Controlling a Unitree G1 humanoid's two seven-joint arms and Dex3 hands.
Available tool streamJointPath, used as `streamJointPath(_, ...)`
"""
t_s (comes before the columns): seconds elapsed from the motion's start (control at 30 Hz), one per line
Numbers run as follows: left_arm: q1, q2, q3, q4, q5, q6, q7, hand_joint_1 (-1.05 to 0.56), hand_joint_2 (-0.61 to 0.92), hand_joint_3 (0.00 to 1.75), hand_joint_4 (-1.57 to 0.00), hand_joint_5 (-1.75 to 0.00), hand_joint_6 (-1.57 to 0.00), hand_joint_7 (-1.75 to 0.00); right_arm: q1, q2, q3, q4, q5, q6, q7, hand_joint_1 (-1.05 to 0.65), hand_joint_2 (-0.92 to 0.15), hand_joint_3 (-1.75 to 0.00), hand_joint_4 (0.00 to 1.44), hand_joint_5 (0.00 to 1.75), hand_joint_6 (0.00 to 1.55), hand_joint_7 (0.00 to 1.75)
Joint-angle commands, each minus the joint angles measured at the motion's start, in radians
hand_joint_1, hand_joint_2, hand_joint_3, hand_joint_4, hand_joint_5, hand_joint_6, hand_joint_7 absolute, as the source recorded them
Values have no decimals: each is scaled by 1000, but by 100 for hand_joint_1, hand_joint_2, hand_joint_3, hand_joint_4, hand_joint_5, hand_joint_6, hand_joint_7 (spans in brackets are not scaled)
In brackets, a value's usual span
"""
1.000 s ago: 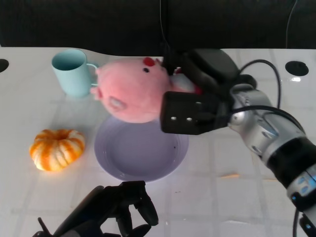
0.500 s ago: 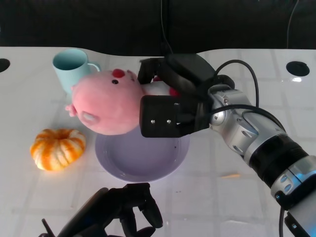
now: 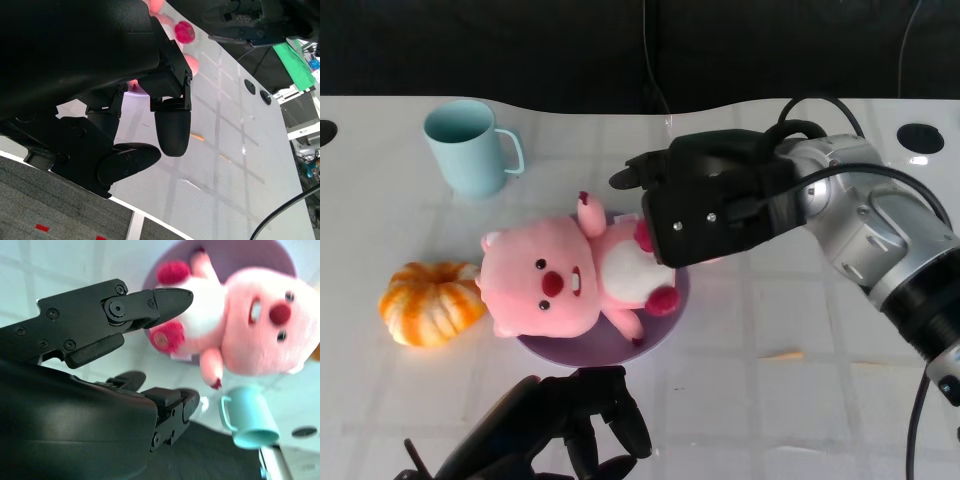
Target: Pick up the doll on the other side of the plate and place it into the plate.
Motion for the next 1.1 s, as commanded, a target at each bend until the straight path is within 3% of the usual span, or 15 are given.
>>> streamJointPath(0.03,9,13,8,-15,-1,13,4,-20,64,84,-64,-175,-65,-136,6,-21,-7,-38,22,18,50,-86,-92,-18,8,17,6,0)
streamJointPath(0.23,5,15,8,-17,5,18,6,-20,64,83,-63,-175,-65,-135,51,-48,-29,-129,35,20,63,-86,-92,-19,10,17,7,1)
streamJointPath(0.47,-12,13,10,-9,0,24,4,-20,64,82,-63,-175,-65,-137,219,-155,-111,-389,48,-32,-11,-74,-92,-27,24,22,21,6)
streamJointPath(0.67,-22,13,9,-7,3,29,3,-20,65,82,-64,-175,-65,-137,397,-218,-217,-574,85,-32,-73,-54,-92,-22,52,36,46,14)
streamJointPath(0.73,-24,13,7,-7,7,28,6,-20,64,81,-64,-175,-65,-137,476,-241,-269,-646,117,-30,-84,-44,-92,-19,75,43,63,18)
streamJointPath(0.83,-25,14,4,-9,11,30,7,-20,64,82,-64,-175,-66,-137,564,-275,-324,-724,153,-26,-84,-36,-92,-17,96,43,80,17)
streamJointPath(0.9,-25,14,4,-10,11,31,7,-20,64,82,-65,-175,-66,-137,585,-284,-336,-745,162,-22,-83,-35,-92,-15,100,42,84,16)
streamJointPath(1.0,-21,10,1,-19,8,30,8,-20,65,83,-67,-175,-67,-137,738,-348,-417,-852,210,-15,-59,-30,-92,-14,105,44,90,17)
streamJointPath(1.1,-19,9,2,-20,2,26,7,-18,64,85,-69,-175,-67,-137,815,-372,-452,-891,243,-15,-56,-26,-92,-12,107,45,93,17)
